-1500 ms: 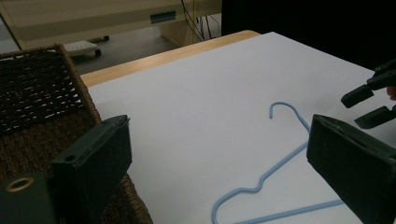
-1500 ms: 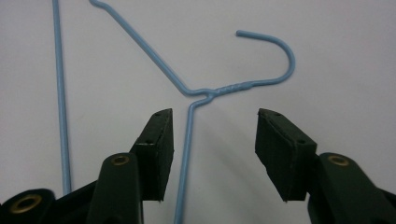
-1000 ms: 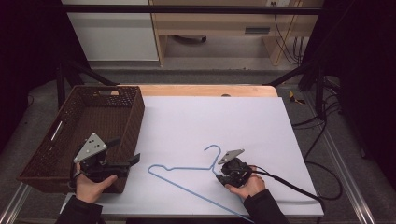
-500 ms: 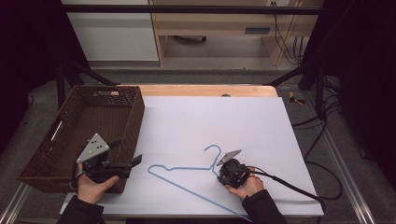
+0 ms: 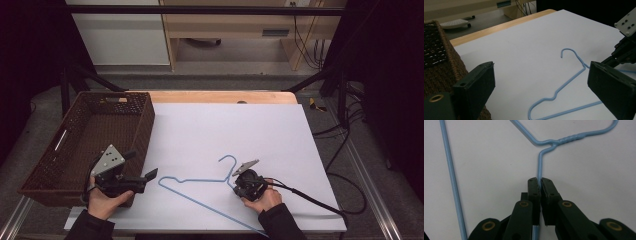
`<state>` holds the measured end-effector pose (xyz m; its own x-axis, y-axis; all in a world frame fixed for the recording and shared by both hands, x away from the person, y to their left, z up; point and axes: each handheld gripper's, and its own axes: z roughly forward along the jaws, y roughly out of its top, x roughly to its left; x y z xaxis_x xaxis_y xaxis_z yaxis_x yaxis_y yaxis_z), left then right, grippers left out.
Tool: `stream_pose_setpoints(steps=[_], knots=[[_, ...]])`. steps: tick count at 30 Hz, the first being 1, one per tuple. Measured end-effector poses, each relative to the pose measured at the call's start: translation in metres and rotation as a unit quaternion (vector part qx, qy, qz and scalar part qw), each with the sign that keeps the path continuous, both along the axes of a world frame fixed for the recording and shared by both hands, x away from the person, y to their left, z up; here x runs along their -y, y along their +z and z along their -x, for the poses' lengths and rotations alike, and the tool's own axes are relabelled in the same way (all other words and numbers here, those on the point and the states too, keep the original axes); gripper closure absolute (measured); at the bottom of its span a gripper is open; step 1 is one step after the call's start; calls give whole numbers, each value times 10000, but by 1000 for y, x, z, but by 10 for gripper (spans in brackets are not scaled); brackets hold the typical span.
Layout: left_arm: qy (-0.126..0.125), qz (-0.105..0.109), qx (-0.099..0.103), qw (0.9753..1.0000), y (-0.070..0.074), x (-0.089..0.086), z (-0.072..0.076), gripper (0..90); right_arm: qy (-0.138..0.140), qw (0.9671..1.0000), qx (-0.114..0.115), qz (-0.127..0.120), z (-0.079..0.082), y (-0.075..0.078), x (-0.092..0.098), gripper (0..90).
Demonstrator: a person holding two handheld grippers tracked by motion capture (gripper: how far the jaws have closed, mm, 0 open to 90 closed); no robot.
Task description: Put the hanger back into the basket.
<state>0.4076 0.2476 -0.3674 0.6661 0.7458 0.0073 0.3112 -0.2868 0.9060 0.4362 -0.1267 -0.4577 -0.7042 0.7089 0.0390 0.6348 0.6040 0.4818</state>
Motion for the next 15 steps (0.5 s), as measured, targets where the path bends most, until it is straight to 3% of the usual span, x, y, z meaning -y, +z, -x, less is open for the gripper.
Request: stream_pose_setpoints(steps=[10, 15], knots=[[-174, -151, -72, 9997, -6, 15, 1, 73, -90, 9997, 156, -160, 1, 7, 3, 873], [-317, -270, -158, 9990, -12, 27, 1, 74, 16, 9991, 321, -281, 2, 14, 7, 874]])
